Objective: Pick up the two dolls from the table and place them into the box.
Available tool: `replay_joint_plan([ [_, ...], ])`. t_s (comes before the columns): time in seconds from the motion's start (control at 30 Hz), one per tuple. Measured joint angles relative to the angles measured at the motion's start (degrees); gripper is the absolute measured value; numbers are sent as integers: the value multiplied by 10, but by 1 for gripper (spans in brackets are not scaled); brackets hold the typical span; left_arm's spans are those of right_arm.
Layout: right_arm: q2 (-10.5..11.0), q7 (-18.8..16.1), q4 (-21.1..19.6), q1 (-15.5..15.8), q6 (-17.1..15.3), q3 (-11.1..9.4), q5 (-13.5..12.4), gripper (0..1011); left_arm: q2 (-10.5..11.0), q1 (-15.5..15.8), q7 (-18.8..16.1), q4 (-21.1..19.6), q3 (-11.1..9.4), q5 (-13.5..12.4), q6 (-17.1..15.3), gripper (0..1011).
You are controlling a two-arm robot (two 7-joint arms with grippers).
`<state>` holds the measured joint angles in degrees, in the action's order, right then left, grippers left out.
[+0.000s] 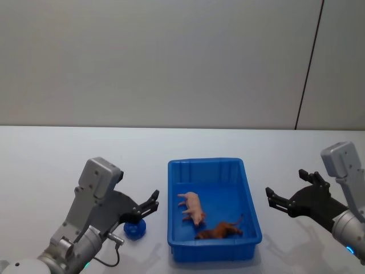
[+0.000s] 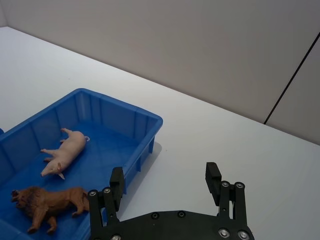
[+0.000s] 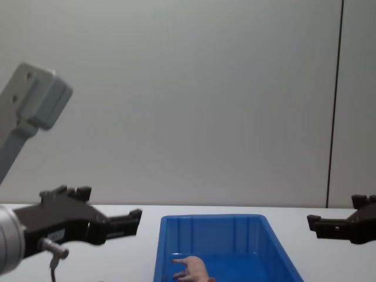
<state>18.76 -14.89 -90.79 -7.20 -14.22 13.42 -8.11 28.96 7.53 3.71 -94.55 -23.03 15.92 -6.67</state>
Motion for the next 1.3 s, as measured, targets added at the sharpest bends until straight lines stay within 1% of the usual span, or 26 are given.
replay_joint_plan([
  [0.4, 1, 0, -1, 1, 1, -1, -1, 1001, -1, 4, 42, 56, 5, 18, 12, 1003],
  [0.47, 1, 0, -1, 1, 1, -1, -1, 1001, -2, 6, 47, 63, 6, 18, 12, 1003],
  [0.67, 1, 0, -1, 1, 1, -1, -1, 1001, -5, 14, 75, 93, 7, 17, 13, 1003],
  [0.87, 2, 0, -1, 1, 1, -1, -1, 1001, -10, 28, 110, 130, 8, 5, 12, 1003],
  [1.3, 2, 0, -1, 1, 1, -1, -1, 1001, -24, 59, 162, 194, 7, -27, 9, 1003],
])
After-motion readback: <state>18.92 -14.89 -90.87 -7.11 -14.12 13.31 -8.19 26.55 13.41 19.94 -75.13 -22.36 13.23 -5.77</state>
